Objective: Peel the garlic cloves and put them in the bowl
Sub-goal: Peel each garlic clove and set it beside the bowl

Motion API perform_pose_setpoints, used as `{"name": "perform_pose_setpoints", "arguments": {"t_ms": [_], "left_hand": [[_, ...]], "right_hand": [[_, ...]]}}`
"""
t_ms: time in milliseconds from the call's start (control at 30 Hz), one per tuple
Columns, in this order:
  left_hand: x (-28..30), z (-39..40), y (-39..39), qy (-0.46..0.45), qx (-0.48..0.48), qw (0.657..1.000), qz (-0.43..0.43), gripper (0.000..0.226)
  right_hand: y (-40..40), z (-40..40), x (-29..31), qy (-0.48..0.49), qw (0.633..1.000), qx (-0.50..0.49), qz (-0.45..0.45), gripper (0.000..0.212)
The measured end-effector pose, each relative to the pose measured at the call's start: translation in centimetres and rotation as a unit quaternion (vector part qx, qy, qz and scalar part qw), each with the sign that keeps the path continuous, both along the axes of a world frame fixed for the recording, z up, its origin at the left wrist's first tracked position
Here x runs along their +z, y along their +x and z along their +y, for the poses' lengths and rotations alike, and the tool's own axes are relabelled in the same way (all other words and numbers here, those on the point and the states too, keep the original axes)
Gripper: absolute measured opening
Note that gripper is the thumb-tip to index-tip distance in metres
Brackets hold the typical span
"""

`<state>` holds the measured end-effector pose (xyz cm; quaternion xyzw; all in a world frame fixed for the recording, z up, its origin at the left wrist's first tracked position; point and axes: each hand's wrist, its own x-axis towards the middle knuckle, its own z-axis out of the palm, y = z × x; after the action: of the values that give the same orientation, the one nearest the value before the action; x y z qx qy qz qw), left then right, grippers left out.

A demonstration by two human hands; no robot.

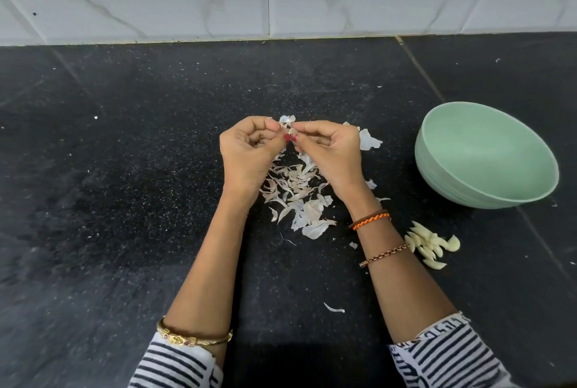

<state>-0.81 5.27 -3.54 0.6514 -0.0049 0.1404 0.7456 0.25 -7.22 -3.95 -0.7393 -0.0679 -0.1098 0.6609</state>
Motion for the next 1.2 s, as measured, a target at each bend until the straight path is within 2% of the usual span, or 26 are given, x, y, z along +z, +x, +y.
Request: {"name": "perform_pose_setpoints", "arguments": {"t_ms": [233,467,600,667,733,833,933,1200], "left_hand": [[-0.1,0.2,0.0,0.027,0.004,1.000,-0.012,0.034],[0.2,-0.4,-0.2,-0.047,-0.007,0.999,-0.006,0.027],[0.5,0.0,-0.1,-0.048,0.063,0.997,0.013,0.030],[0.6,0.2,-0.1,-0.025,0.081,0.996,0.021,0.029],[0.4,-0.1,-0.1,0.023,0.060,0.998,0.022,0.026],[-0.1,-0.8,-0.3,0.094,0.016,0.995,0.002,0.019],[-0.3,-0.8,-0.2,0.105,0.035,0.994,0.002,0.017],[-0.3,-0.6,-0.1,0.102,0.041,0.994,0.017,0.028]], "right_hand": [[0.0,-0.1,-0.1,-0.043,0.998,0.005,-0.042,0.023],[-0.5,-0.3,1.0,0.073,0.993,0.082,0.054,0.019],[-0.1,-1.1,1.2,0.164,0.985,0.008,0.049,0.022],[0.2,-1.3,1.0,0.123,0.992,-0.022,0.038,0.022],[0.2,-0.8,0.5,0.027,0.999,-0.028,0.008,0.021],[0.3,-0.1,-0.6,-0.106,0.991,-0.043,-0.069,0.021],[0.5,-0.2,-1.0,-0.137,0.984,-0.058,-0.096,0.020],[0.5,0.1,-1.2,-0.163,0.972,-0.082,-0.148,0.017]]}}
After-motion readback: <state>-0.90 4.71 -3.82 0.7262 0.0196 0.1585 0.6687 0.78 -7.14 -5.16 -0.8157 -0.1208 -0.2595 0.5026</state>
